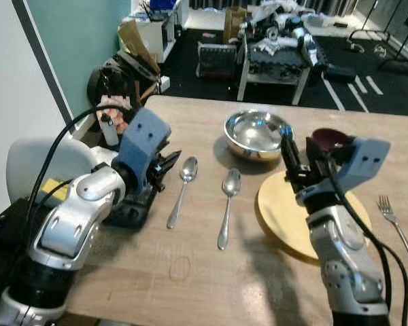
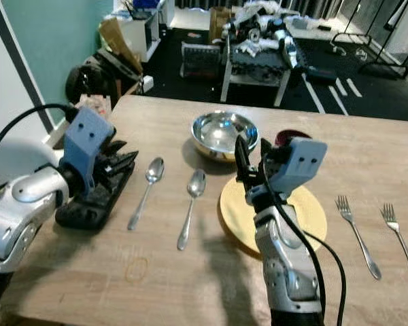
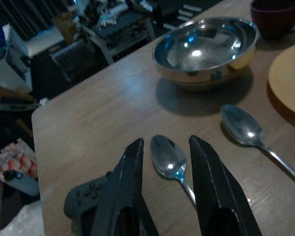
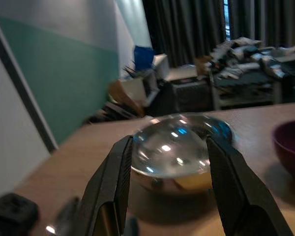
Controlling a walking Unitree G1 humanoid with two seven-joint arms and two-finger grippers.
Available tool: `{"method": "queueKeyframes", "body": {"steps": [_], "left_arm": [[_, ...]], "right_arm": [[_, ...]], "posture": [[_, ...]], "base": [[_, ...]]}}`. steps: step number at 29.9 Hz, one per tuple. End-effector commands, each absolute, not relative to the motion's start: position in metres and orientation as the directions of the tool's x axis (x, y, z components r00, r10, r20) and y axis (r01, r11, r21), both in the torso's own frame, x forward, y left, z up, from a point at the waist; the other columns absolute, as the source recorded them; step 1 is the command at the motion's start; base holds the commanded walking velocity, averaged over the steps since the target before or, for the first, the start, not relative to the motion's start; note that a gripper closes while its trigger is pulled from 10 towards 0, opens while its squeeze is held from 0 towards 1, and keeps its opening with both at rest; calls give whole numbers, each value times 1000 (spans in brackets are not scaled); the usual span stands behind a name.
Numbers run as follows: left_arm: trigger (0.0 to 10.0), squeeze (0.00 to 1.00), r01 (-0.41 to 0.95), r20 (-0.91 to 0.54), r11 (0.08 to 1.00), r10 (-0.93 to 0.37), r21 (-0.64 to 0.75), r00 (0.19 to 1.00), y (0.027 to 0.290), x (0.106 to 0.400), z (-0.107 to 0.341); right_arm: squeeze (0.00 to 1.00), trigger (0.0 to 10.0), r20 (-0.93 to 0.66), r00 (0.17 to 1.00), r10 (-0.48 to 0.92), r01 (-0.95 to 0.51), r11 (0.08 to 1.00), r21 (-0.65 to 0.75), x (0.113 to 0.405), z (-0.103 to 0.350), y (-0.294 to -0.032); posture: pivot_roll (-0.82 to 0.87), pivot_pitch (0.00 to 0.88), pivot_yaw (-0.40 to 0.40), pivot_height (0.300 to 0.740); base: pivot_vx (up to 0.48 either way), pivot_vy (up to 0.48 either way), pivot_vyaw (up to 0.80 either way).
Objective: Setting the table
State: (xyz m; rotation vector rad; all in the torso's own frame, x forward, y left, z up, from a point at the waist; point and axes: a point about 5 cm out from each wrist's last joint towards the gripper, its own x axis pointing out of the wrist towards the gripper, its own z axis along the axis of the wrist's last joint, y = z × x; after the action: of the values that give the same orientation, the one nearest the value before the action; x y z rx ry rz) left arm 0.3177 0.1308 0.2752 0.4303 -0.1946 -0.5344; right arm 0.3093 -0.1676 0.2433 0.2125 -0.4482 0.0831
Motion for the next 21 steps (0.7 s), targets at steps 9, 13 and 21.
{"method": "queueKeyframes", "body": {"steps": [9,13,21], "left_arm": [[10000,0,379,176,857,-457,350,872,123,307,262],[10000,0,354,242,856,-460,376,854,116,301,263],[10000,0,429,194,835,-511,345,837,101,289,249]], "right_arm": [[0,10000,377,913,-157,111,984,141,302,224,-199],[0,10000,353,917,-186,146,980,137,301,217,-205],[0,10000,332,921,-205,172,977,127,302,211,-210]], "posture": [[108,118,60,740],[104,118,59,740],[102,114,48,740]], "base": [[0,0,0],[0,0,0],[0,0,0]]}}
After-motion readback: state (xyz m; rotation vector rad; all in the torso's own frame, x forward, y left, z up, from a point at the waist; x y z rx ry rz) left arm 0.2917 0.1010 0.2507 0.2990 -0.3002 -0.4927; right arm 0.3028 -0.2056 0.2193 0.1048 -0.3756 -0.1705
